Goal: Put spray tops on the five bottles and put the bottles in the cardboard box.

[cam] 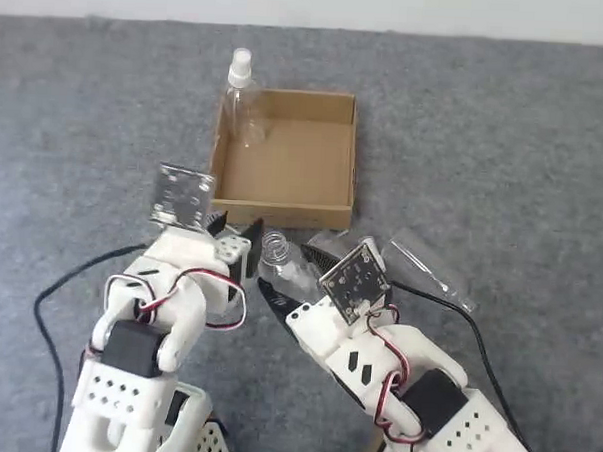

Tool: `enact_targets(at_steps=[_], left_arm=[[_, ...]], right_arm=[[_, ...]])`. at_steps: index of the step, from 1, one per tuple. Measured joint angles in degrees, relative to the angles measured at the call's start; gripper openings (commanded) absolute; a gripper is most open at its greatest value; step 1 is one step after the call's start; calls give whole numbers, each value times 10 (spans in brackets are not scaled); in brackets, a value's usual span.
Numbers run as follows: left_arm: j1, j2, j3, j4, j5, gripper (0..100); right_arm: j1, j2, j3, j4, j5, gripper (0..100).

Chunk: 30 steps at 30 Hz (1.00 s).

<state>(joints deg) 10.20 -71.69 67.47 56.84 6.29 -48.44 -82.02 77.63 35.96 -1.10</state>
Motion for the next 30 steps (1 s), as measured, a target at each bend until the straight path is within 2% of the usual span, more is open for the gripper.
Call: enact_targets(at_steps=[17,30], left_arm=[[82,-11,3,-4,-17,160],[87,-15,4,0,-20,160]], right_arm=[[10,-2,27,1,1,6],[10,-2,27,15,1,6]])
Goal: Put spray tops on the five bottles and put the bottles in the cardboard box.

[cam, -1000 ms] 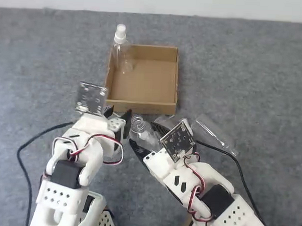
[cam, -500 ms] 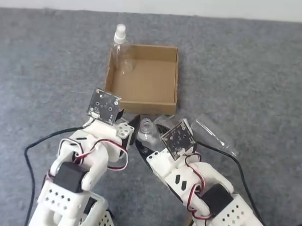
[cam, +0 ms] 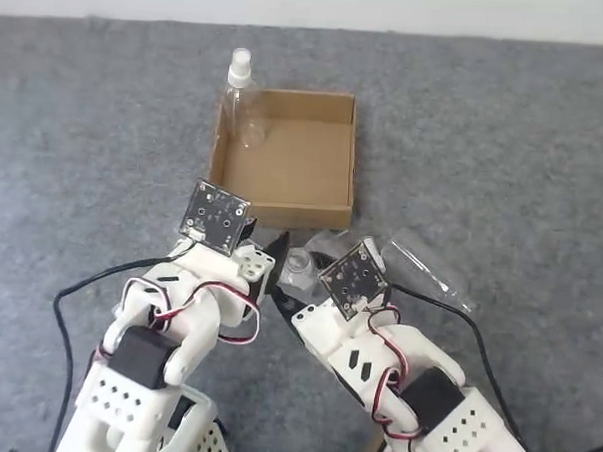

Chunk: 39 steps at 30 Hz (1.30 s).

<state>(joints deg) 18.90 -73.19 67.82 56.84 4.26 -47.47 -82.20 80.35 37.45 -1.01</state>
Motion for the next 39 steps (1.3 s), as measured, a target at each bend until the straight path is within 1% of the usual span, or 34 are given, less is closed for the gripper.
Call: enact_targets(at_steps=[4,9,14,20,24,31,35,39], left_arm=[[-21,6,-16,34,1,160],[-52,8,-59,90,-48,160],[-64,8,-84,124,-105,160],[-64,16,-122,169,-166,159],[-64,108,-185,206,-206,159],[-64,302,-311,272,-318,162],[-64,388,-334,282,-396,160],[-64,440,-336,286,-484,162]], right_arm=[[-4,-25,-14,72,0,8],[1,-104,-59,157,4,9],[62,-154,-62,169,64,7],[117,-168,-62,169,80,9],[151,-170,-62,169,84,9],[265,-170,-62,169,84,9],[297,-170,-62,169,84,9],[343,-176,-81,169,84,9]])
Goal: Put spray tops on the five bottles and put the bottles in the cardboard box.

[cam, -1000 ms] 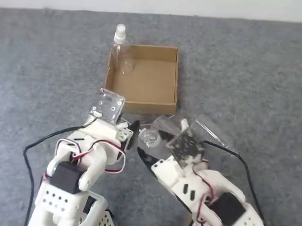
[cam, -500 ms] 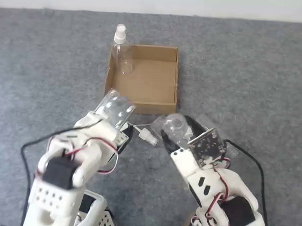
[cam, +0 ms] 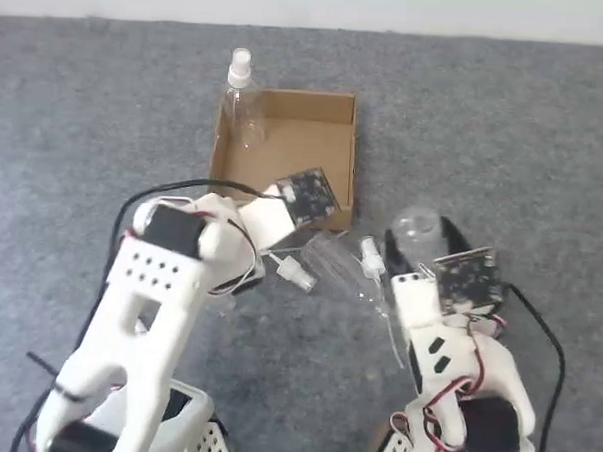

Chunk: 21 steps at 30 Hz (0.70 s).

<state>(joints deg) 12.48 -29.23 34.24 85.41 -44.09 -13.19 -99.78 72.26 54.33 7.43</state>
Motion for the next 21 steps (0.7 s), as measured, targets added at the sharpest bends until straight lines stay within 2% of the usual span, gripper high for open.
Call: enact_targets(at_steps=[5,11,15,21], left_arm=[[10,46,0,0,-73,162],[40,120,-24,0,-109,164],[53,195,-65,0,-120,164],[54,280,-109,-3,-178,164]], right_arm=[[73,1,-5,0,1,9],[118,4,-5,-2,2,9],[119,4,-5,-5,2,9],[118,5,-5,-6,2,9]])
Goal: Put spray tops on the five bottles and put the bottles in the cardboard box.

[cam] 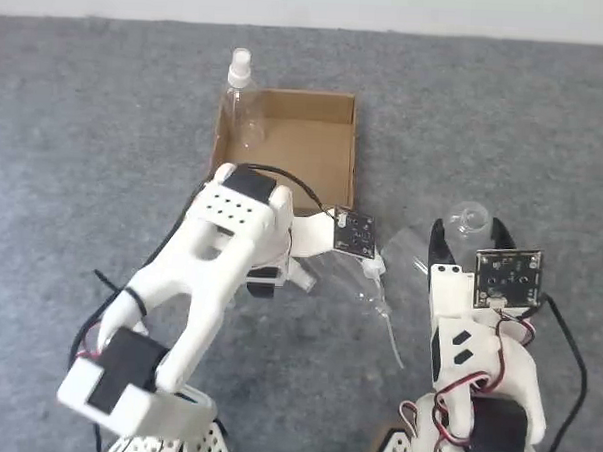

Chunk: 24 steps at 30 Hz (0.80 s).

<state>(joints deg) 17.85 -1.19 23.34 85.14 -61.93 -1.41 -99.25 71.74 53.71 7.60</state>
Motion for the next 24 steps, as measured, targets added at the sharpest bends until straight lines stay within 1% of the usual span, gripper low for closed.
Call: enact_targets(at_steps=[8,15,24], left_arm=[[8,32,-36,-1,-36,164],[39,86,-54,-3,-39,164],[40,150,-55,-43,-39,159]], right_arm=[[0,0,0,-5,0,9],[0,0,0,-6,0,9],[0,0,0,-6,0,9]])
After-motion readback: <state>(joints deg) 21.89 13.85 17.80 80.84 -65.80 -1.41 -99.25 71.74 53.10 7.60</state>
